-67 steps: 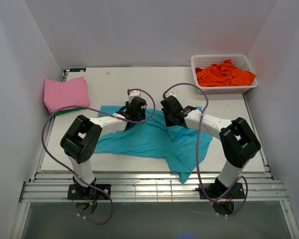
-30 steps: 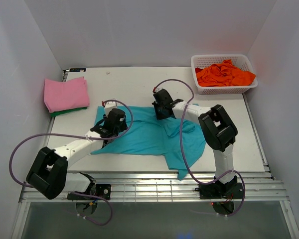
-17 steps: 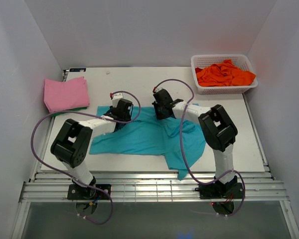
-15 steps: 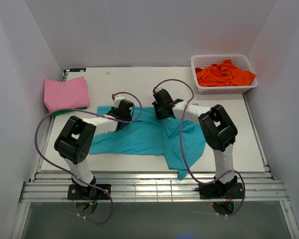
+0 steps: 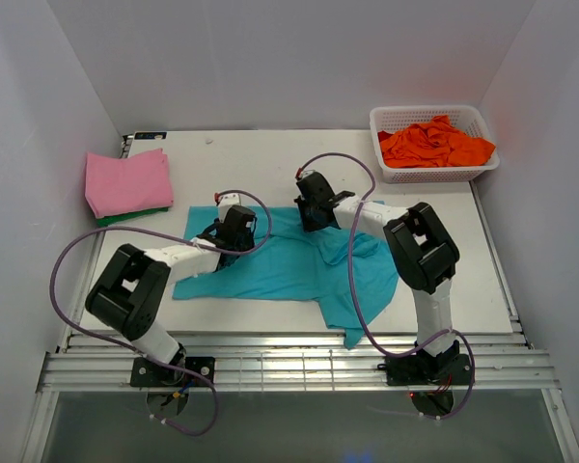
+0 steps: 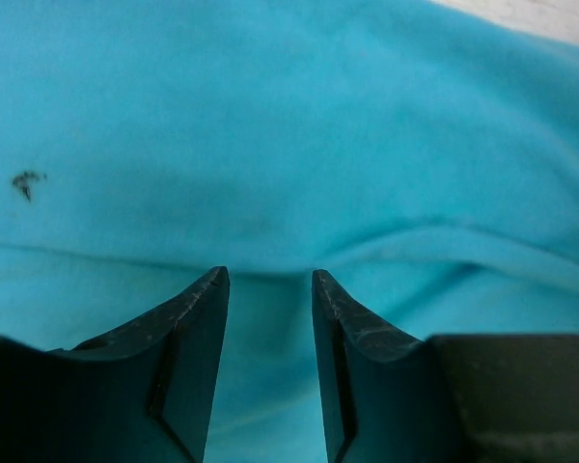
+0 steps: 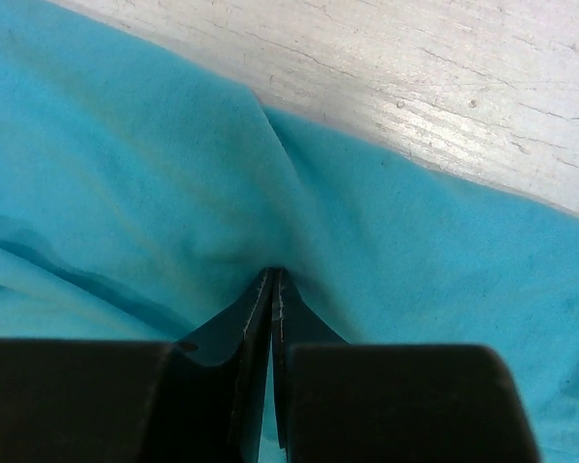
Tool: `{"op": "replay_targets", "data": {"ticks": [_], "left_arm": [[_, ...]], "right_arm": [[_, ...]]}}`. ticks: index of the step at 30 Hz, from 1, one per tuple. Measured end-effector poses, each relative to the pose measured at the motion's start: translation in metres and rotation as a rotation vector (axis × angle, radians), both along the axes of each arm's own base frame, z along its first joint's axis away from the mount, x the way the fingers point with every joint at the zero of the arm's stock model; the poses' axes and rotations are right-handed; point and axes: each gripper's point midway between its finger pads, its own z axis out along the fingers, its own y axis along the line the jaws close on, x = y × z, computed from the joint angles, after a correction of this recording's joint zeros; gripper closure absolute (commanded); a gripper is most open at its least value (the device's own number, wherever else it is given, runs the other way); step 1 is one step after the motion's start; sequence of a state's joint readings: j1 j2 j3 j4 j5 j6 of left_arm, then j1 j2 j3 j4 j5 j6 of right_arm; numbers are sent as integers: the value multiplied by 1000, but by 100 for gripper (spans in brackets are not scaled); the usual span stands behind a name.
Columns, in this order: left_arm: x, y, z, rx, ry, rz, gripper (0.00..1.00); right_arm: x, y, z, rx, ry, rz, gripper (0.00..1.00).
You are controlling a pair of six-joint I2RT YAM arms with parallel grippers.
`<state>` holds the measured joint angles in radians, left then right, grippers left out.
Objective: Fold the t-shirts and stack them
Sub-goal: Fold the tshirt
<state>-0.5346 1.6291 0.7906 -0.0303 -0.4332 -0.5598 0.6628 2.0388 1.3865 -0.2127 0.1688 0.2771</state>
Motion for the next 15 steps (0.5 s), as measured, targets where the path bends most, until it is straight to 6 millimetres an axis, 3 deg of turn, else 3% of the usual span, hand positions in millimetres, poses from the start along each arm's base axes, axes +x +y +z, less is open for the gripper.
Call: {"op": "replay_targets", "data": {"ticks": [9, 12, 15], "left_arm": [[-48, -2, 13, -38, -1, -39, 50], [-49, 0, 16, -39, -6, -33, 50], [-37, -6, 18, -35, -15, -28, 50]], "right_arm": [[8, 5, 0, 0, 2, -1, 92], [8, 6, 0, -1, 2, -1, 92], [8, 6, 0, -1, 2, -1, 92]]}}
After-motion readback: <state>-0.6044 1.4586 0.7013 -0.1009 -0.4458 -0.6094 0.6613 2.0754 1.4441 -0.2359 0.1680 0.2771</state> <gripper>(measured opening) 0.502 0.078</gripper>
